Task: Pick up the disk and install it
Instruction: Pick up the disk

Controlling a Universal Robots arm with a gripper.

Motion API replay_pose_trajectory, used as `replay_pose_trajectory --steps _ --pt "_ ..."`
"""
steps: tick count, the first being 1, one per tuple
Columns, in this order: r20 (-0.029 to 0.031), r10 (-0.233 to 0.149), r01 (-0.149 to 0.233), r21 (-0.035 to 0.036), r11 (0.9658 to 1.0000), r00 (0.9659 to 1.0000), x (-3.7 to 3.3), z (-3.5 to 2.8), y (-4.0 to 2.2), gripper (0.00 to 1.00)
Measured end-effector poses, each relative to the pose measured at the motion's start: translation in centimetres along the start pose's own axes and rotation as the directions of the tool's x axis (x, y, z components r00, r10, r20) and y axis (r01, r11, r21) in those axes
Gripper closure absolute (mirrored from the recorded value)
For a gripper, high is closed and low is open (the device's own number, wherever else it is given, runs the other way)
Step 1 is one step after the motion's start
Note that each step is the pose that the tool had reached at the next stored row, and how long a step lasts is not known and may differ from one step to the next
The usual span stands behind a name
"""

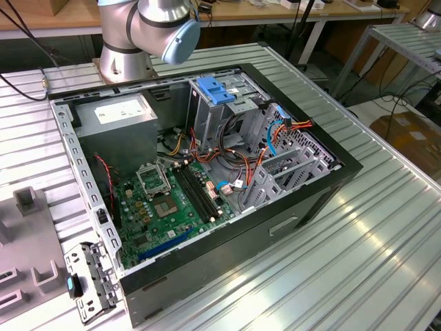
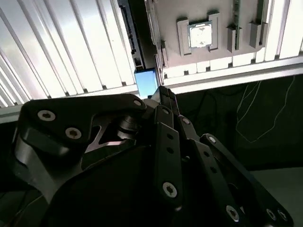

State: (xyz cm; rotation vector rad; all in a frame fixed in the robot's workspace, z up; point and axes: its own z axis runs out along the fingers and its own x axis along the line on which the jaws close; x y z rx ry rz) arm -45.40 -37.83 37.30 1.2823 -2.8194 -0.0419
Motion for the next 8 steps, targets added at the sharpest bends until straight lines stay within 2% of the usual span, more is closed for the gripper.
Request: replay_pose_trajectory --steps 1,2,5,6,7,8 --pt "-0.0020 -0.046 0.046 0.0013 0.9990 0.9990 0.00 0.00 0.00 0.89" --pt "-0.0034 -0.076 0.076 0.0020 0.9971 0.9971 0.00 0.01 0.00 0.89" --pt "-0.0058 -0.130 0.130 0.0034 0.9916 0.9916 0.00 0.03 0.00 0.89" --pt "-0.0069 -0.153 0.153 0.0039 0.9882 0.9882 0.00 0.05 0.00 0.89" --pt "-0.0084 -0.183 0.183 0.0046 0.9832 0.9832 0.00 0.07 0.00 0.89" --pt "-0.0089 -0.196 0.196 0.0052 0.9806 0.9806 0.00 0.07 0.00 0.89"
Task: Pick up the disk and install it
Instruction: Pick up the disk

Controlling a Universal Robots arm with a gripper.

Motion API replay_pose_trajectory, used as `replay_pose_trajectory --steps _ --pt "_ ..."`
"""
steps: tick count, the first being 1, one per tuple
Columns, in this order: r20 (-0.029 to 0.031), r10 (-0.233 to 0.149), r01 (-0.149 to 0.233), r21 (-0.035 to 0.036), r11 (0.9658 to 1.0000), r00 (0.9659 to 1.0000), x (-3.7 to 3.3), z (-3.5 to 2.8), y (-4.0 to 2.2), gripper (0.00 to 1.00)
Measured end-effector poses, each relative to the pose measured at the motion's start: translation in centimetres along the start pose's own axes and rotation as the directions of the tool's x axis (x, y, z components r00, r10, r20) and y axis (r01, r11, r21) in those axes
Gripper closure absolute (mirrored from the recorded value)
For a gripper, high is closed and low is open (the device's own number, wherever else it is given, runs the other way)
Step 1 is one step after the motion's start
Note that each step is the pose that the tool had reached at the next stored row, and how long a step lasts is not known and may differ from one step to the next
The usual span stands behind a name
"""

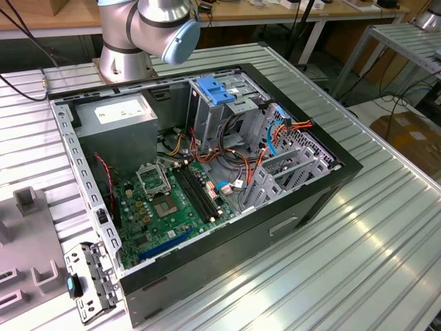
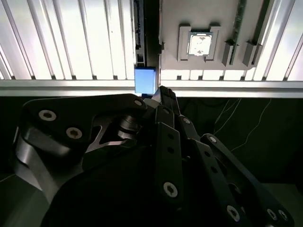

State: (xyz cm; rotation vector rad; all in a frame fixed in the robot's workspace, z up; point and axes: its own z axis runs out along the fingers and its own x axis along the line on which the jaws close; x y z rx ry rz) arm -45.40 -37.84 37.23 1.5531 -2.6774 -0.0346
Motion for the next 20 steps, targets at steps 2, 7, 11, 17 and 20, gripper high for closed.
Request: replay_pose_trajectory --steps 2,7,11,17,20 --pt "0.0001 -0.002 0.002 0.0004 1.0000 1.0000 0.00 0.00 0.00 0.89" --pt "0.0001 -0.002 0.002 0.0005 1.0000 1.0000 0.00 0.01 0.00 0.89" --pt "0.0035 -0.003 0.003 0.0066 1.0000 1.0000 -0.02 0.01 0.01 0.89" --pt "0.0072 -0.093 0.093 0.0228 0.9954 0.9956 -0.05 0.02 0.03 0.89" --pt "0.0044 -0.156 0.156 0.0244 0.9875 0.9877 -0.05 0.03 0.03 0.89"
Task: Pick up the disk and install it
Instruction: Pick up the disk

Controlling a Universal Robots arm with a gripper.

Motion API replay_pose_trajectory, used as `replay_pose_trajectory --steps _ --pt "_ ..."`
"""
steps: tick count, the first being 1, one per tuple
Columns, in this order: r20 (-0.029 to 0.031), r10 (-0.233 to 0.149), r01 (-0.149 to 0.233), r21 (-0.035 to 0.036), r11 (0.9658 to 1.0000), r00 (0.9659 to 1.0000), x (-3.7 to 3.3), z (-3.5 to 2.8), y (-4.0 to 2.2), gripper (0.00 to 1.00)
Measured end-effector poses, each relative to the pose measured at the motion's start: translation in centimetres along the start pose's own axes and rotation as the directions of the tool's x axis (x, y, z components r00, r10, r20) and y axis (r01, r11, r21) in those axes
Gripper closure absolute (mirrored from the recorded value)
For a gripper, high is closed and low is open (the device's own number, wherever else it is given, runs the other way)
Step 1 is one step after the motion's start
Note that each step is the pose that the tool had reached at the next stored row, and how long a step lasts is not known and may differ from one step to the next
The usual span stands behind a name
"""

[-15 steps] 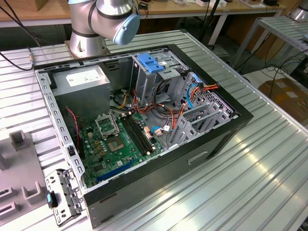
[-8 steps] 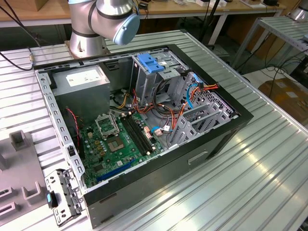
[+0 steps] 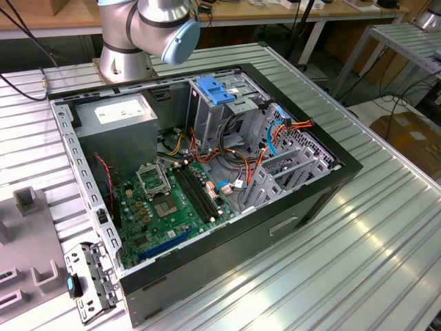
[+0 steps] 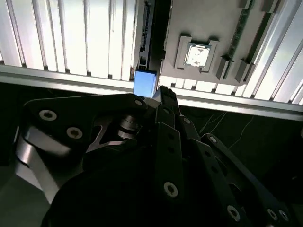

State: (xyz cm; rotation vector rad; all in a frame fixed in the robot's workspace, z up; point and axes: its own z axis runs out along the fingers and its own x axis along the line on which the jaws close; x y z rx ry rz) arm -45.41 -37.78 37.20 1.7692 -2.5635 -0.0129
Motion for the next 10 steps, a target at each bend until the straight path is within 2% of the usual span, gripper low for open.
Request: replay_pose_trajectory --steps 2,4,7,8,10 --pt "-0.0010 -0.044 0.044 0.0007 0.9990 0.9990 0.00 0.01 0.00 0.89" --pt "-0.0025 -0.107 0.107 0.0017 0.9942 0.9942 0.00 0.03 0.00 0.89" --pt "-0.0037 -0.158 0.158 0.0026 0.9874 0.9874 -0.01 0.09 -0.01 0.89" --pt "-0.0042 -0.162 0.162 0.0045 0.9867 0.9867 -0.04 0.16 0.01 0.89" --pt "-0.0046 -0.171 0.171 0.0155 0.9852 0.9853 -0.10 0.29 0.03 0.89"
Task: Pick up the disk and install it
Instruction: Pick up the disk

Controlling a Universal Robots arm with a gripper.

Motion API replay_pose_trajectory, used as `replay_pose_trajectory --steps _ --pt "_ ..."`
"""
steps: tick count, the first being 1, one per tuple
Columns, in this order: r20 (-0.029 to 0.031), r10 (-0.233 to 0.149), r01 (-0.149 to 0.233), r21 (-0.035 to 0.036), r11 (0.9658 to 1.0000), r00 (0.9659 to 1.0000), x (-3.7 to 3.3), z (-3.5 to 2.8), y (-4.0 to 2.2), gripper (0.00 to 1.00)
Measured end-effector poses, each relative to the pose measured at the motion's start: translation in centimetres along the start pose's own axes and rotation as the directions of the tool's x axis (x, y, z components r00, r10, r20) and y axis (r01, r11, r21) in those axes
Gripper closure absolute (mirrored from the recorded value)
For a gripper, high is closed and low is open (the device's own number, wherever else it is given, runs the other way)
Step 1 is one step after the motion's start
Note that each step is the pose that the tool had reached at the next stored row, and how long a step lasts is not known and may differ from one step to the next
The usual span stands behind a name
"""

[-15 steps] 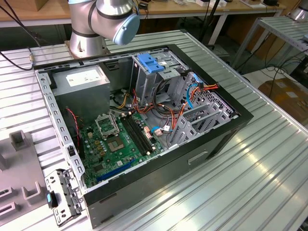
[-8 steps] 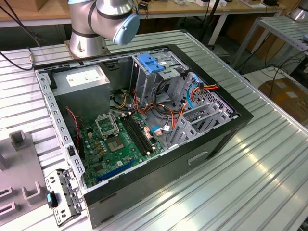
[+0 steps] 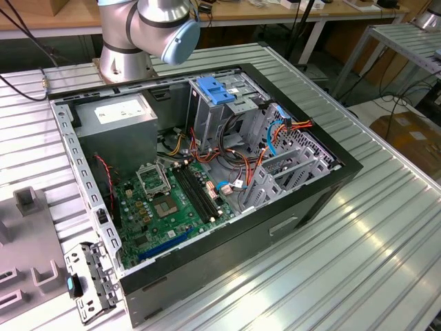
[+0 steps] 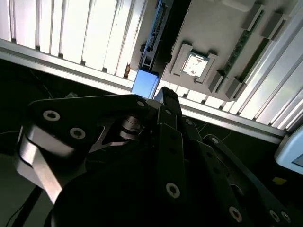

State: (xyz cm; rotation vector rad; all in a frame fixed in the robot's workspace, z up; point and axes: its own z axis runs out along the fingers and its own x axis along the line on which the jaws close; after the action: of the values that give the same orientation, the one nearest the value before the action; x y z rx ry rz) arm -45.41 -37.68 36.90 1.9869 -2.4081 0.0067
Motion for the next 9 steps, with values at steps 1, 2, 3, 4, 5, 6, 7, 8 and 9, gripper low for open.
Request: replay_pose_trajectory --steps 1,2,3,4,5,6,7,8,9 --pt "0.0006 -0.007 0.007 0.0035 1.0000 1.0000 -0.03 0.06 0.00 0.89" --pt "0.0010 -0.018 0.018 0.0064 0.9998 0.9998 -0.06 0.13 0.01 0.89" --pt "0.0012 -0.029 0.029 0.0091 0.9995 0.9996 -0.09 0.19 0.01 0.89" --pt "0.0015 -0.043 0.043 0.0126 0.9990 0.9991 -0.14 0.27 0.02 0.89" --pt "0.0018 -0.054 0.054 0.0158 0.9984 0.9985 -0.22 0.36 0.03 0.89" --pt "0.0024 -0.065 0.065 0.0189 0.9977 0.9979 -0.37 0.53 0.06 0.89" --pt "0.0027 -0.071 0.071 0.0227 0.9972 0.9975 -0.36 0.79 0.35 0.76" --pt "0.0031 -0.073 0.073 0.0243 0.9970 0.9973 -0.33 0.94 0.56 0.76" --pt "0.0034 -0.076 0.076 0.0250 0.9968 0.9971 -0.30 1.06 0.70 0.76"
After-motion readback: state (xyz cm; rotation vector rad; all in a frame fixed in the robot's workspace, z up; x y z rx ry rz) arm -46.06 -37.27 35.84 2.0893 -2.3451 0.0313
